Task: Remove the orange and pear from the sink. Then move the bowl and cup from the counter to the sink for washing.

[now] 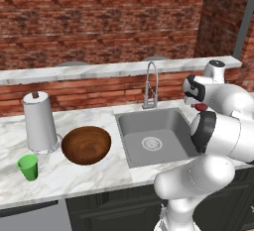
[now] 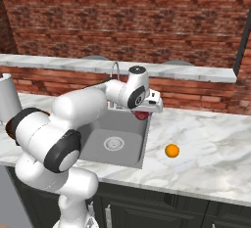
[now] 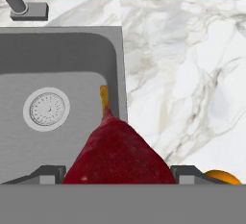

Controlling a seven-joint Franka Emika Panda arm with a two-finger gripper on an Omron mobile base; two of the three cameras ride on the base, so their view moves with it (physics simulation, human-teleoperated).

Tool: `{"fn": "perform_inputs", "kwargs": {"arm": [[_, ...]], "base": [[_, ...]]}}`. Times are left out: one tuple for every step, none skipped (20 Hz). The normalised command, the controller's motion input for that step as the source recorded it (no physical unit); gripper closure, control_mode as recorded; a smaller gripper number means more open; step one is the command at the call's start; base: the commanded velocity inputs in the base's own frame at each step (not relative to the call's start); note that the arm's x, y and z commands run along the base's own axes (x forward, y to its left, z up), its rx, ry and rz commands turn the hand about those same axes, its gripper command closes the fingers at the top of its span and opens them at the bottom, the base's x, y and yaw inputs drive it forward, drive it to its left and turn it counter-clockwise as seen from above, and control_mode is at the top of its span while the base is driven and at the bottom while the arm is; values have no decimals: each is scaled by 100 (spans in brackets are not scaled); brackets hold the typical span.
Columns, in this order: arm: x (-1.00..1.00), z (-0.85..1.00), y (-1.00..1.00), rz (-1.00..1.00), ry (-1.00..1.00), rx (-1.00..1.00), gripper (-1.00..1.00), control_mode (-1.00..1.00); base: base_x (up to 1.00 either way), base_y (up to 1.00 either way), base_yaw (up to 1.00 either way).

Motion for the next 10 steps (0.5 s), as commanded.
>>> {"fn": "perform_inputs", "kwargs": {"arm": [[0, -7, -30, 0, 0, -2, 100, -100], [0, -6, -31, 0, 0, -3, 100, -100], [0, -8, -28, 0, 0, -3, 100, -100], [0, -9, -28, 0, 0, 0, 100, -100], [0, -10, -31, 0, 0, 0, 100, -100], [0, -9, -31, 0, 0, 0, 100, -100], [0, -4, -31, 0, 0, 0, 100, -100], [0, -1, -33, 0, 0, 0, 100, -100], [0, -1, -34, 0, 0, 0, 100, -100], [0, -1, -33, 0, 0, -1, 100, -100]], "base": [[0, 0, 0], [0, 0, 0], [0, 0, 0], [0, 0, 0], [0, 0, 0], [0, 0, 0], [0, 0, 0], [0, 0, 0], [0, 0, 0], [0, 0, 0]]}}
